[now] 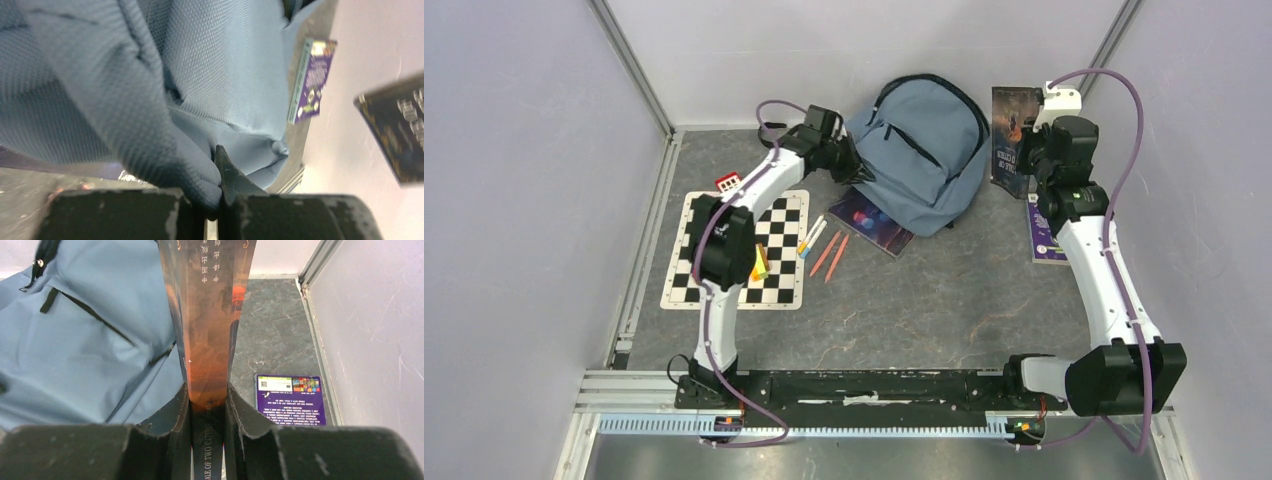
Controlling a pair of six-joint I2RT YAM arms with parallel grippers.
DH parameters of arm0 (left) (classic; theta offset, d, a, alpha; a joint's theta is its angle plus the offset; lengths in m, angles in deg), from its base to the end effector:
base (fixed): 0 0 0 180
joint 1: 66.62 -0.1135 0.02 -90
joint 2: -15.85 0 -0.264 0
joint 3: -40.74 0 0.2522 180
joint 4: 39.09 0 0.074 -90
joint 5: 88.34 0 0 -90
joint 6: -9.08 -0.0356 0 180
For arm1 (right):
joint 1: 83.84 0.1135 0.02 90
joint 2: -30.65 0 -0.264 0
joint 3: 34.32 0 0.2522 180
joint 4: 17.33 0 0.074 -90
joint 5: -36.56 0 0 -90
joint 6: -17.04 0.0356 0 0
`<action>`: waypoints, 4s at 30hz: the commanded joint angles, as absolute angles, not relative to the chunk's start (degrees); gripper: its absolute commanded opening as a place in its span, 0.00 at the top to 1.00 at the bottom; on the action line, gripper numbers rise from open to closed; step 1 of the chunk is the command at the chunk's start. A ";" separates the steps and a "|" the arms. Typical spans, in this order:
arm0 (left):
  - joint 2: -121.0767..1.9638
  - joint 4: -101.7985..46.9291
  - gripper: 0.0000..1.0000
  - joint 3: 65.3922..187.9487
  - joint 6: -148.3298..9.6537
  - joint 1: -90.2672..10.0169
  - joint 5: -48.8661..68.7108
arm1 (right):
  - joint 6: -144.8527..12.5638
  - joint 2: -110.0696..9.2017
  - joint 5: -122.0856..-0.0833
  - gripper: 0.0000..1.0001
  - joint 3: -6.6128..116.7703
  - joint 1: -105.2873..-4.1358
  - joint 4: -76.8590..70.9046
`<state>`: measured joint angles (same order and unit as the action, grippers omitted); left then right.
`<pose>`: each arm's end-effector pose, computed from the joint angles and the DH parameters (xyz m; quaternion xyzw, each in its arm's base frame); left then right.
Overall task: Pack the student bag
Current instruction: Adjust the student bag at the center of the board.
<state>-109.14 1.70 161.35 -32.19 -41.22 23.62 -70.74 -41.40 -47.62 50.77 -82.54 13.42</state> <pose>0.4444 -0.2258 0.2346 -0.1124 0.9035 -0.3661 0.1926 0.2886 0.0029 0.3883 0.0364 0.8062 -0.0229 0.5901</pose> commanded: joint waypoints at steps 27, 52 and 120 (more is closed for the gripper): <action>-98.27 6.08 0.03 171.36 -53.23 -39.18 4.05 | -65.21 -37.29 -52.68 1.00 47.66 -80.58 1.61; -127.85 -12.45 0.05 189.21 -25.94 -34.51 6.32 | -64.63 -35.65 -53.27 1.00 41.58 -80.03 -0.14; -115.94 3.72 0.02 169.83 -67.39 -22.36 10.55 | -64.03 -28.90 -49.87 1.00 36.10 -80.03 1.44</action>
<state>-113.79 0.56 167.14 -66.44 -23.03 9.78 -64.77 -31.66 -51.01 35.69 -80.18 10.67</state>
